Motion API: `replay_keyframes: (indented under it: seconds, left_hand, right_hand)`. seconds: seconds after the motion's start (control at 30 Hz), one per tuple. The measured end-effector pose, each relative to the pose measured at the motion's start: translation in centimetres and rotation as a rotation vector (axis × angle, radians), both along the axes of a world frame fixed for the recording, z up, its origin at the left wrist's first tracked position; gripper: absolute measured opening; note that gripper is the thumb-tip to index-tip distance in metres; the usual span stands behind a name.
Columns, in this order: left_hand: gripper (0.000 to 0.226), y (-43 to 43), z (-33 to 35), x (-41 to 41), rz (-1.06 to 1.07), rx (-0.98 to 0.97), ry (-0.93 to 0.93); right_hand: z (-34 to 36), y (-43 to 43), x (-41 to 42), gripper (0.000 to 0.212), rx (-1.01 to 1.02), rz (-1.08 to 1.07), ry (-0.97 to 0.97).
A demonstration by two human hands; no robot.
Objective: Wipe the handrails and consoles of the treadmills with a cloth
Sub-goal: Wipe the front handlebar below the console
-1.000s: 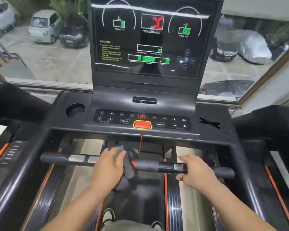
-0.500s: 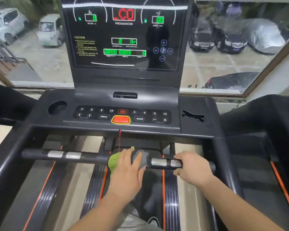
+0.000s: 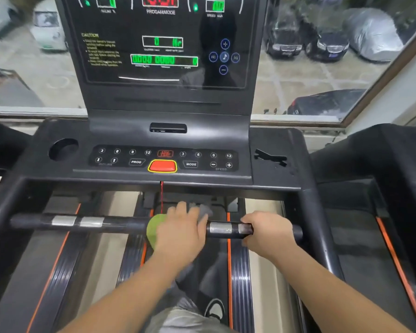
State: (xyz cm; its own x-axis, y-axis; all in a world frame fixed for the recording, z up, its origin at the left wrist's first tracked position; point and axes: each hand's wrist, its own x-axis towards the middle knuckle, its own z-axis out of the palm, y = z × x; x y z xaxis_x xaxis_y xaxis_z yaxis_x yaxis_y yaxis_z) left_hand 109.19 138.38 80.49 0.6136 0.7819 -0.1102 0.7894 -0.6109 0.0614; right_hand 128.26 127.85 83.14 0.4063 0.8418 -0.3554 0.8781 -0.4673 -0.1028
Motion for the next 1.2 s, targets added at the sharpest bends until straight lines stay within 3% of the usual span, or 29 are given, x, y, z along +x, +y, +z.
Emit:
replay_keyframes:
  seconds: [0.07,0.13,0.23,0.3,0.4,0.47,0.53,0.63,0.7,0.8,0.87,0.97,1.1,1.2]
  left_hand:
    - [0.042,-2.0,-1.6,-3.1,-0.068,0.08,-0.166]
    - [0.053,-2.1,-2.5,-4.0,-0.089,0.074,-0.201]
    - [0.034,-0.4,-0.8,-1.1,-0.044,0.065,0.01]
    - [0.037,1.9,0.6,1.7,-0.008,-0.048,0.125]
    - [0.041,5.4,2.2,4.7,0.058,-0.374,0.285]
    - [0.043,5.7,2.3,5.5,0.067,-0.402,0.312]
    - [0.04,3.8,1.5,4.7,0.068,-0.253,0.245]
    - [0.037,-1.6,-0.2,0.3,-0.003,-0.03,-0.068]
    - [0.054,-4.0,-2.2,-2.6,-0.082,-0.025,-0.194]
    - [0.069,-4.1,-3.7,-3.5,-0.141,0.037,-0.207]
    - [0.066,-3.1,-2.9,-2.2,-0.152,0.031,-0.119]
    - [0.038,0.3,-0.3,1.1,-0.077,-0.098,0.074]
    - [0.042,4.8,2.8,5.2,0.0,-0.423,0.269]
    - [0.04,3.2,3.0,5.9,0.016,-0.335,0.262]
  right_hand:
    - [-0.2,0.1,0.1,0.015,0.005,-0.002,-0.005]
    - [-0.3,0.3,0.1,0.013,-0.021,-0.022,0.004]
    - [-0.3,0.6,0.3,0.011,-0.028,-0.039,0.023]
    - [-0.2,0.5,0.2,0.016,-0.017,-0.044,0.017]
    - [0.1,0.3,-0.2,0.019,0.009,-0.062,0.021]
    - [0.3,0.1,-0.4,0.019,0.014,-0.074,0.04]
    - [0.2,0.0,-0.3,0.019,0.018,-0.083,0.056]
    - [-0.2,0.0,-0.1,0.017,0.029,-0.081,0.042]
    - [-0.3,0.1,0.0,0.016,0.012,-0.075,0.043]
    - [-0.2,0.3,0.2,0.009,-0.001,-0.068,0.033]
    - [-0.1,0.4,0.3,0.013,-0.013,-0.061,0.033]
    - [0.1,0.5,0.2,0.015,-0.024,-0.055,0.014]
    - [0.4,0.3,-0.2,0.013,-0.007,-0.062,0.02]
    - [0.4,0.1,-0.4,0.017,-0.003,-0.089,0.038]
